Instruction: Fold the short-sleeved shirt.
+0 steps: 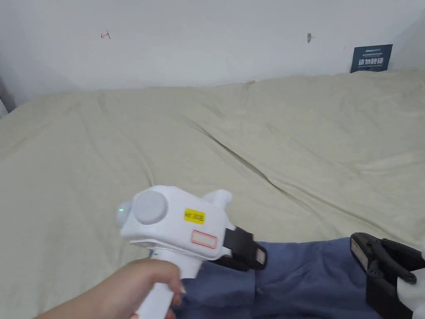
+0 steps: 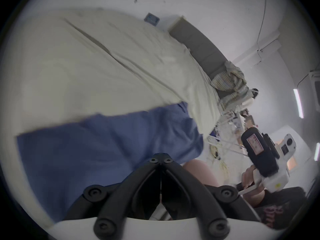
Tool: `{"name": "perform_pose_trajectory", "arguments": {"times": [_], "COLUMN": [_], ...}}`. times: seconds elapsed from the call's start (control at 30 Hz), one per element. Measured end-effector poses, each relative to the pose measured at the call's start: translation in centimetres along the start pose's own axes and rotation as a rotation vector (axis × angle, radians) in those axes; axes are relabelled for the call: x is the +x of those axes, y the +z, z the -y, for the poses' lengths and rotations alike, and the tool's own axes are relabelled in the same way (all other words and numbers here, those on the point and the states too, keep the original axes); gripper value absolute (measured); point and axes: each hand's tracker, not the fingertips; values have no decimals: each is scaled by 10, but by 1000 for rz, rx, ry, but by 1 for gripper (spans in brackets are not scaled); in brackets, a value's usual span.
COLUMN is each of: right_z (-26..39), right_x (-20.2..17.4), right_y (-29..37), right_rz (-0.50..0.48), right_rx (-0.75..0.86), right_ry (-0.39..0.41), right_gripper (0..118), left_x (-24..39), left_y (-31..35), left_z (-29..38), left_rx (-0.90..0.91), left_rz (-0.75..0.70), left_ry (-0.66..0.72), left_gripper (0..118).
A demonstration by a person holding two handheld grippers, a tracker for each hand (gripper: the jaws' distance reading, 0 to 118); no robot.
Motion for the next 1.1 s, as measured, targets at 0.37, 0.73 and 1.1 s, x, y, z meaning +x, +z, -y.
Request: {"name": "perform_pose_trajectory", "arguments": {"times": [0.37, 0.73, 1.1], "right_z": [-8, -11, -3], "right_x": [-14, -27, -30], "right_y": [-10, -18, -23], "right_rz": [-2, -5, -11], "right_rx": [-18, -63, -99], "right_ry": [32, 28, 29], "right_gripper": [0, 0, 0], "left_x": [-159, -200, -167], "left_y": [100, 36, 36], "left_z": [42, 54, 52], "left_rx": [121, 71, 19], "left_rz": [37, 463, -74], "left_ry": [387, 517, 331], "left_gripper": [20, 118, 11]}}
